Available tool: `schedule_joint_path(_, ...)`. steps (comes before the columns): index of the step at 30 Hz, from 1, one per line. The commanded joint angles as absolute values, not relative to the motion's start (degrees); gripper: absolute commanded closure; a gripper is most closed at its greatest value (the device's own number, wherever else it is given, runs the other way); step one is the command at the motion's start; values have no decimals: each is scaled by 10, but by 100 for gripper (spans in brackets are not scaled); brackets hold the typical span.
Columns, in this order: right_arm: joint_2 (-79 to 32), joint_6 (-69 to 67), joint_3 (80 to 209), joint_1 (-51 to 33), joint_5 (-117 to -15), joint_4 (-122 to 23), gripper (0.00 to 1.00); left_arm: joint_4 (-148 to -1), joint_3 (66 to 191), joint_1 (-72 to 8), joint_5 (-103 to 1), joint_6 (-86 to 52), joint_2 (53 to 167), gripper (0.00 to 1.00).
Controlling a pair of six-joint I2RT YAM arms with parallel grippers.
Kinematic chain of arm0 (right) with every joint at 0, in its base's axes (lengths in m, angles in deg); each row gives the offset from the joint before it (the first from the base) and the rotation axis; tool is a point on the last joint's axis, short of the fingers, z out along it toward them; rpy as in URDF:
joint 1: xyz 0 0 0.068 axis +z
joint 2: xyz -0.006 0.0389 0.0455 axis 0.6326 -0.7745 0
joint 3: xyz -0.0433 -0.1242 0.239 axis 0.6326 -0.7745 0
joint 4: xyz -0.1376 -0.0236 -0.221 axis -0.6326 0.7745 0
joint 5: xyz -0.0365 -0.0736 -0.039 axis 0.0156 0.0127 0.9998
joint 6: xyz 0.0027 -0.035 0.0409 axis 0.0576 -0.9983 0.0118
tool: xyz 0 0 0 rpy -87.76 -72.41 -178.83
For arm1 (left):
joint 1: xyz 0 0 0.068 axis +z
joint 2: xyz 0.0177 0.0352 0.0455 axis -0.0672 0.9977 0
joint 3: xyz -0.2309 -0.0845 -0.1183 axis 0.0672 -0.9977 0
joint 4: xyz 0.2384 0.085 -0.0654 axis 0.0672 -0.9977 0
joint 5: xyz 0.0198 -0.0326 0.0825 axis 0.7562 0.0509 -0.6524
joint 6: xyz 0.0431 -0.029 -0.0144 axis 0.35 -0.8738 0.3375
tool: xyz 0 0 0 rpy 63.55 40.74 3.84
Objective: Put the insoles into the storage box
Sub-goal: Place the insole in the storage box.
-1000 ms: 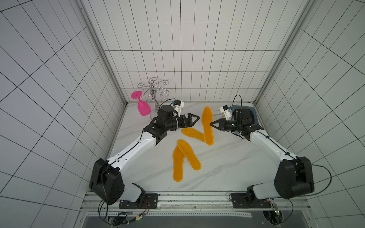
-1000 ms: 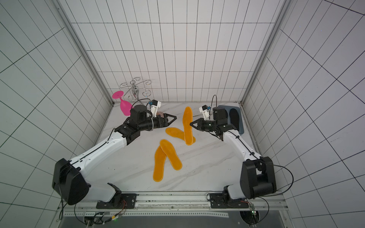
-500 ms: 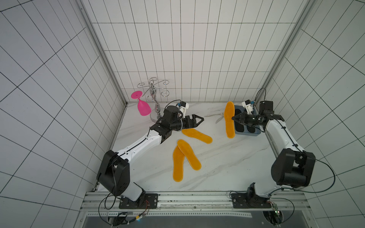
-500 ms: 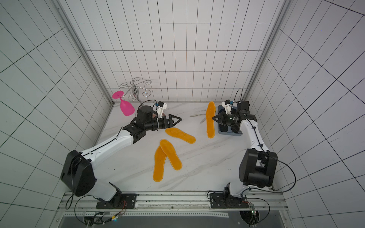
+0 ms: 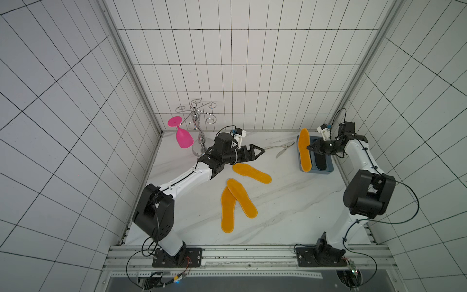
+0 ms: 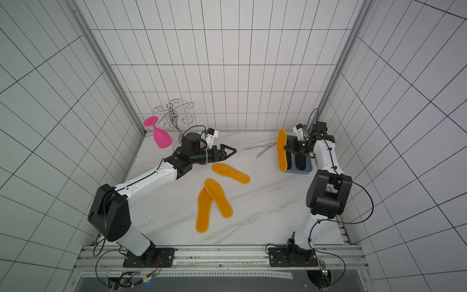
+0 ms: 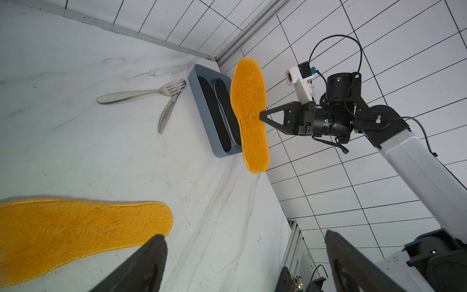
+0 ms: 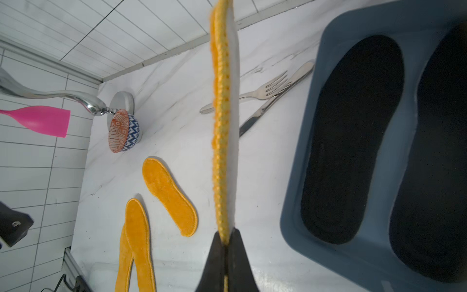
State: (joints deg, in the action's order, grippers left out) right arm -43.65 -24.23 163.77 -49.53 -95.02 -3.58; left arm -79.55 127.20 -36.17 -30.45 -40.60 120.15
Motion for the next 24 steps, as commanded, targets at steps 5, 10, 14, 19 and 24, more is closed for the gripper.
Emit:
schedule_joint_path(5, -559, -292, 1777, -517, -904, 37, 100, -792, 1289, -366, -291, -411, 1218, 1)
schedule_joint_path(10, -618, -292, 1842, -524, -902, 42, 100, -800, 1289, -366, -290, -411, 1221, 1)
schedule_joint_path(14, -660, -283, 1880, -532, -929, 44, 100, -808, 1290, -365, -290, -410, 1227, 1)
schedule_joint_path(19, -691, -261, 1892, -535, -979, 33, 100, -819, 1297, -366, -289, -410, 1238, 1)
schedule_joint_path(24, -713, -249, 1900, -538, -1006, 28, 100, -838, 1310, -365, -289, -403, 1249, 1)
